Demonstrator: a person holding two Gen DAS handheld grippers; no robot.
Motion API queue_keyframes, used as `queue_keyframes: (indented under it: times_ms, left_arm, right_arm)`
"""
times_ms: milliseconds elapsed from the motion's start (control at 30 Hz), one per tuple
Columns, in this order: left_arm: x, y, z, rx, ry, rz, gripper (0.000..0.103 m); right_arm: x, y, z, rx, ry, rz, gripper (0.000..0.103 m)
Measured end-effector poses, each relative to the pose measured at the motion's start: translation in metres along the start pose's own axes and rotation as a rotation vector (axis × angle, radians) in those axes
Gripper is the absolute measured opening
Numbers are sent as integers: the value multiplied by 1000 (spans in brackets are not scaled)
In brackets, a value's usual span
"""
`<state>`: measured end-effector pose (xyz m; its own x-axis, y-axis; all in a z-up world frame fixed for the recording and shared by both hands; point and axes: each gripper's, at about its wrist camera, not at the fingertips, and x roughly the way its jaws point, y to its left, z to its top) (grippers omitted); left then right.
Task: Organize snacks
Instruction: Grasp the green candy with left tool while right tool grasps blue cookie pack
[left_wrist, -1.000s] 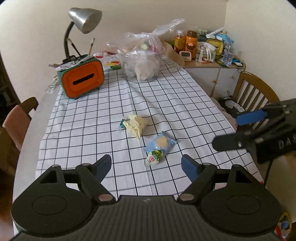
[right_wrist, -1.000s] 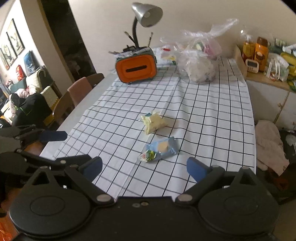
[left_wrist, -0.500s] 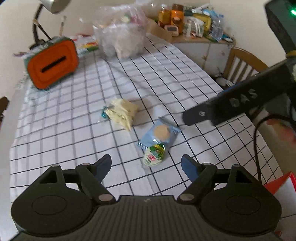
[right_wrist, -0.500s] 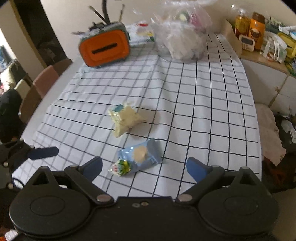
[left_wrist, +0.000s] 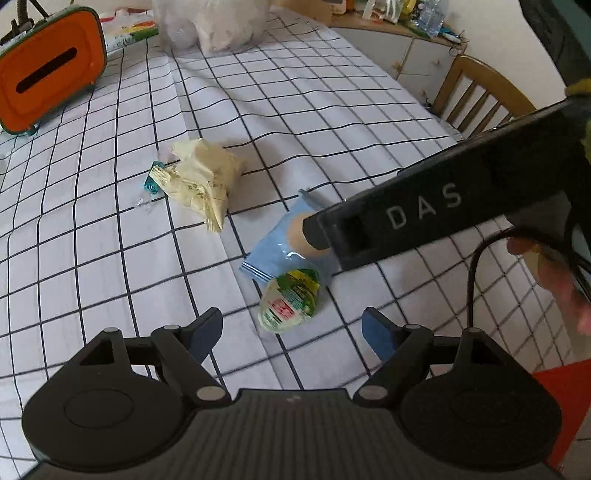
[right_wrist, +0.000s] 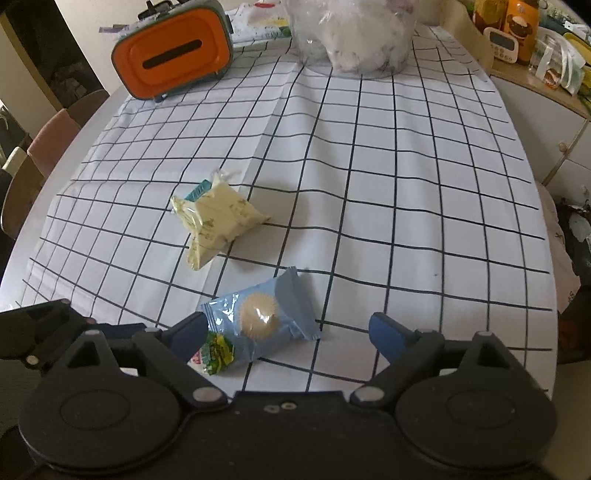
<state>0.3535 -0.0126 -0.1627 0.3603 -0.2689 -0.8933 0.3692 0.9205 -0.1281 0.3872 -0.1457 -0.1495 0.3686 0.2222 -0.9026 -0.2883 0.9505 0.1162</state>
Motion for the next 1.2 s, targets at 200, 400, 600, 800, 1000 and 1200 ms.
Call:
queue_keyframes:
  times_ms: [200, 400, 600, 800, 1000, 1200]
  left_arm:
    - [7, 0, 2, 24, -5, -20, 76]
    - [16, -3, 0, 64, 1, -3, 57]
    - [13, 0, -4, 61, -31, -5, 36]
    - [10, 10, -9, 7, -59, -24, 34]
    - [-4, 36, -22, -113, -83, -25, 34]
    - [-21, 62, -34, -193, -97, 3, 34]
  right_arm:
    - [12, 3, 4, 1, 8, 4, 90]
    - [19, 9, 6, -16, 15, 12, 88]
    - [24, 15, 6, -40, 20, 8, 86]
    - [29, 21, 6, -53, 26, 6, 85]
    - [34, 21, 5, -60, 31, -1, 84]
    - [41, 28, 1, -85, 50, 2, 82]
